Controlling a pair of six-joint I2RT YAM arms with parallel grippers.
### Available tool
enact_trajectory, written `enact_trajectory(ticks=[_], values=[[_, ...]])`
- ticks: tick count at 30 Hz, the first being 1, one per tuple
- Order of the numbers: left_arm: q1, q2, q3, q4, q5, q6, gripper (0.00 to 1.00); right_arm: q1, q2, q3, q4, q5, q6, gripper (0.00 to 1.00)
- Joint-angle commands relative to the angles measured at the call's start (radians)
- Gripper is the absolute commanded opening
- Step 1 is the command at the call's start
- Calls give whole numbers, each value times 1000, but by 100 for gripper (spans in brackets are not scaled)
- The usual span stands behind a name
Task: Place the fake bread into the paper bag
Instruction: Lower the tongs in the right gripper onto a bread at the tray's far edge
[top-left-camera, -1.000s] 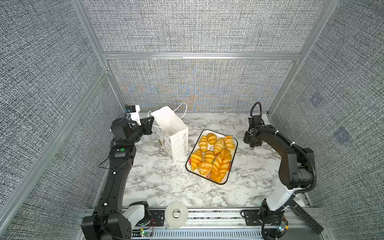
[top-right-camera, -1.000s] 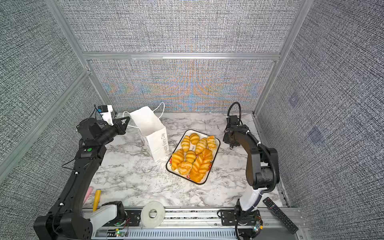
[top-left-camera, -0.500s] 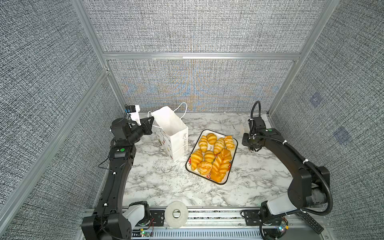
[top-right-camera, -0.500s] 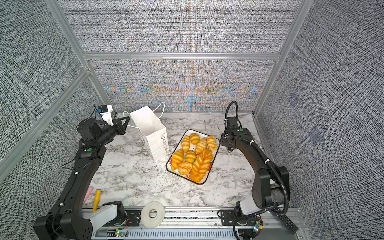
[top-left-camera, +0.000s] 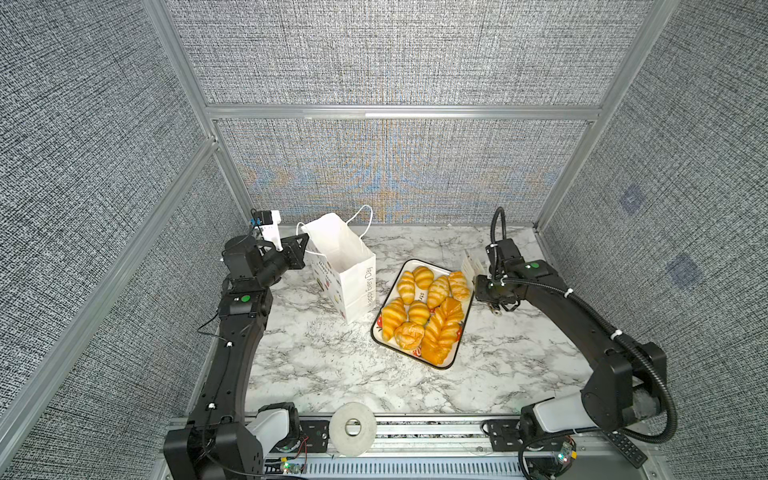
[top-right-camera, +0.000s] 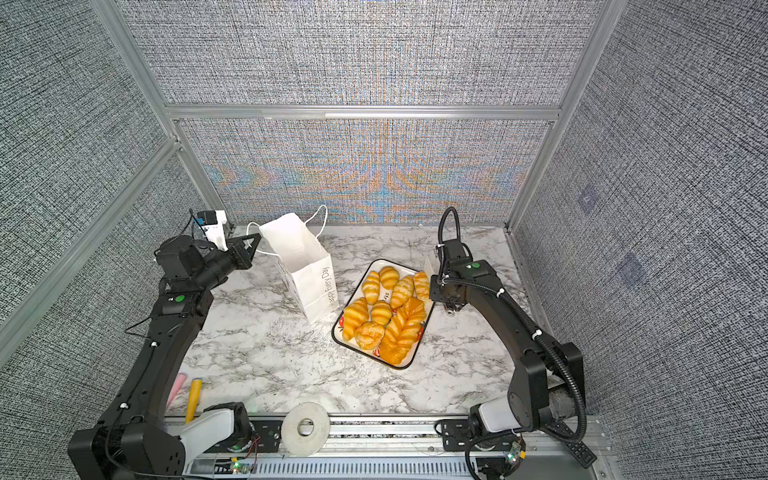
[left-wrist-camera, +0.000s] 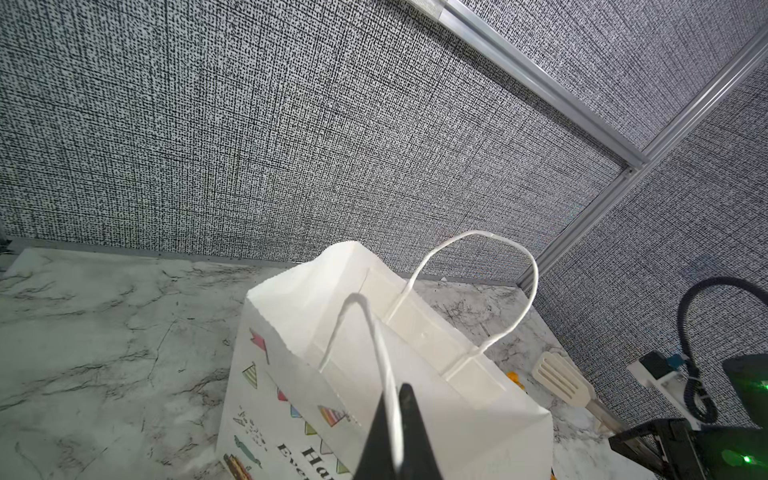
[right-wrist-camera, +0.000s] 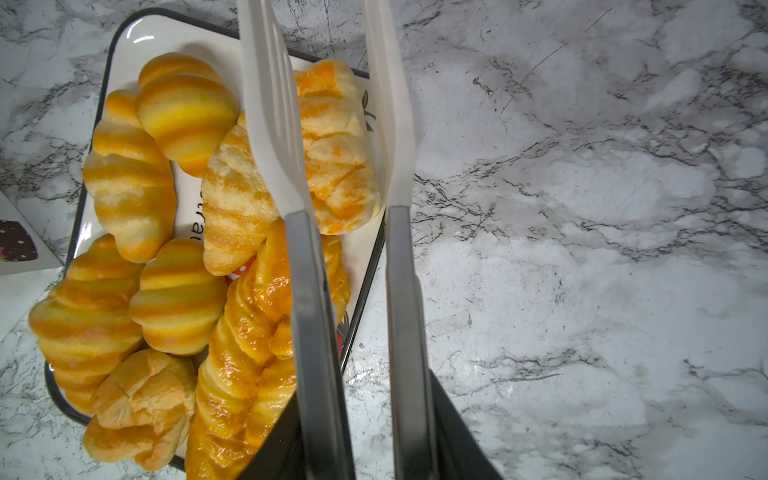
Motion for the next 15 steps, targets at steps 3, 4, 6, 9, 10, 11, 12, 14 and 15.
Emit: enact_trajectory(ticks=[3, 4, 6, 9, 10, 11, 12, 14, 15], values=[[2, 6, -3, 30, 12, -5, 0, 15, 16, -10, -12, 22, -11, 40], [2, 7, -3, 29, 12, -5, 0, 20, 22, -12, -13, 30, -12, 40], [2, 8, -3, 29, 12, -5, 0, 29, 29, -19, -7, 32, -14, 41], [2, 8, -3, 29, 12, -5, 0, 36, 39, -31, 2, 34, -14, 43], [2, 8, -4, 28, 10, -6, 0, 38, 43, -33, 2, 35, -12, 43], [2, 8, -4, 27, 10, -5, 0, 40, 45, -36, 4, 37, -14, 44], [2, 8, -4, 27, 11, -3, 0, 43, 45, -38, 5, 37, -14, 44], [2, 9, -3, 26, 9, -3, 0, 48, 47, -41, 10, 38, -17, 46], [2, 9, -3, 26, 9, -3, 0, 50, 48, -41, 10, 41, -17, 47]])
